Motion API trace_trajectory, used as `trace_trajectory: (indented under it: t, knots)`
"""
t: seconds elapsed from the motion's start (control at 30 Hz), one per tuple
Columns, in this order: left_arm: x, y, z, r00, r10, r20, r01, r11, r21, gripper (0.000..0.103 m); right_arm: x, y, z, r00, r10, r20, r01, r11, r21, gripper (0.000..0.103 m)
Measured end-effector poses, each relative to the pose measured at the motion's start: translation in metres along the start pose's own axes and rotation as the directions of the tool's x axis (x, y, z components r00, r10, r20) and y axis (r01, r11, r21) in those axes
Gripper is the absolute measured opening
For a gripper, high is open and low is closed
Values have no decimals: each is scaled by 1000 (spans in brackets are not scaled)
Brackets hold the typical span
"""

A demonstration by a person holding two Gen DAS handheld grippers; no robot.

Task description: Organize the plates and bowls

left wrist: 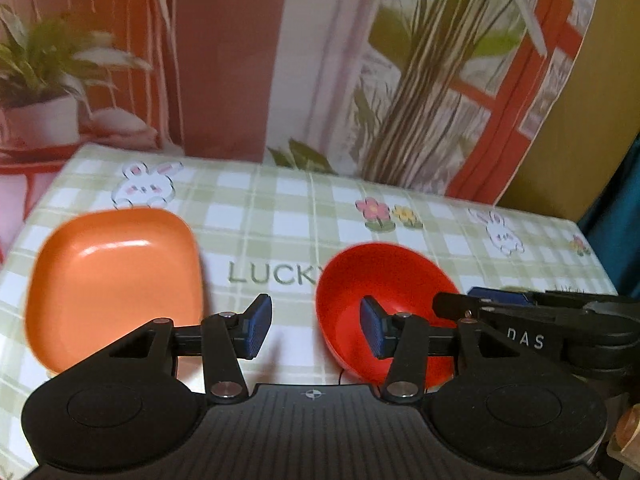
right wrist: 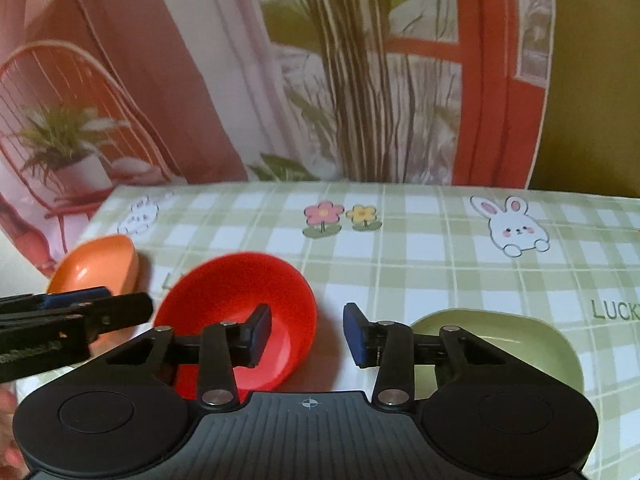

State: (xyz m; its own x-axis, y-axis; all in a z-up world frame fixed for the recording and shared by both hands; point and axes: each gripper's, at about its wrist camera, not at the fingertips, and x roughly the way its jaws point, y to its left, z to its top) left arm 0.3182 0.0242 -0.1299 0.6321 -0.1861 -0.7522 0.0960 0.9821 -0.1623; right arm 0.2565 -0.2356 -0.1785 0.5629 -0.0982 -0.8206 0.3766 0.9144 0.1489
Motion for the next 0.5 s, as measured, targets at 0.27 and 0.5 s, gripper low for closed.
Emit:
trace_trajectory:
  t: [0.27, 0.5]
  knots:
    - [22, 5, -8, 998, -28, -61, 25, 998, -56, 25, 20, -2, -2, 999, 2, -55, -1, 1000, 11, 16]
    - [15, 2, -9, 999, -24, -40, 22, 998, -60, 10, 22, -3, -2, 997, 33, -70, -28, 997, 70, 7]
